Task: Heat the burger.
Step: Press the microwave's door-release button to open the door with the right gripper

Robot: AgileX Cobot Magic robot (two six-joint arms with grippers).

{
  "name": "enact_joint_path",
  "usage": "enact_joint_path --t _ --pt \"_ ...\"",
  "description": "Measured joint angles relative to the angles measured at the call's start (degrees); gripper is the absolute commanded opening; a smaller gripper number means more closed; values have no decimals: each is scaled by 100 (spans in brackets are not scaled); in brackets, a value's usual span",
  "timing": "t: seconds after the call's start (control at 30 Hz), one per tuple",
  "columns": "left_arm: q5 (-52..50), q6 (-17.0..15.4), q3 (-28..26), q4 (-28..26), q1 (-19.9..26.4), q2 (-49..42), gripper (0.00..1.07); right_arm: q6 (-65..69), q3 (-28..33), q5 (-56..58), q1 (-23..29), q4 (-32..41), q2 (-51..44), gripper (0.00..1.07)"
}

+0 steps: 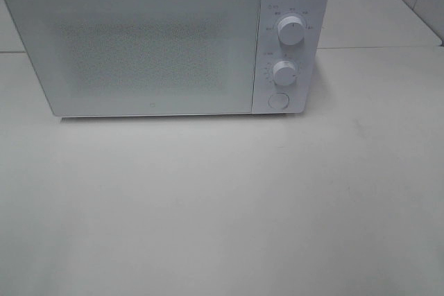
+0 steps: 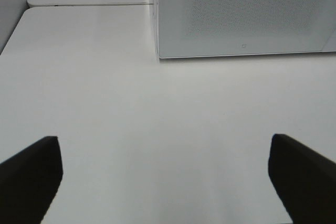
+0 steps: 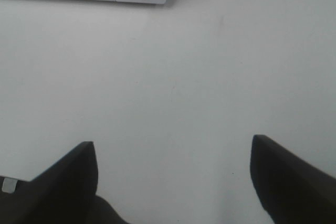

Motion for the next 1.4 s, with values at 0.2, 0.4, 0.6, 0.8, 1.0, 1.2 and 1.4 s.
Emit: enact_joint_path --t 0.2,0.4,0.6,0.8,1.0,1.2,1.4 --pt "0 0 0 0 0 0 100 0 183 304 -264 0 -934 76" --pt "0 0 0 0 0 0 100 0 218 378 -521 0 -1444 76" --pt "0 0 0 0 0 0 100 -46 223 435 -888 0 -2040 76" --pt "0 0 0 0 0 0 100 -57 229 447 -917 6 -2040 76" --pt "0 0 0 6 0 0 100 -57 229 447 -917 6 -2040 76" --pt "0 0 0 6 0 0 100 -57 229 430 -917 6 -2040 76" --pt "0 0 0 6 0 0 100 -57 92 -80 -917 6 -1954 76"
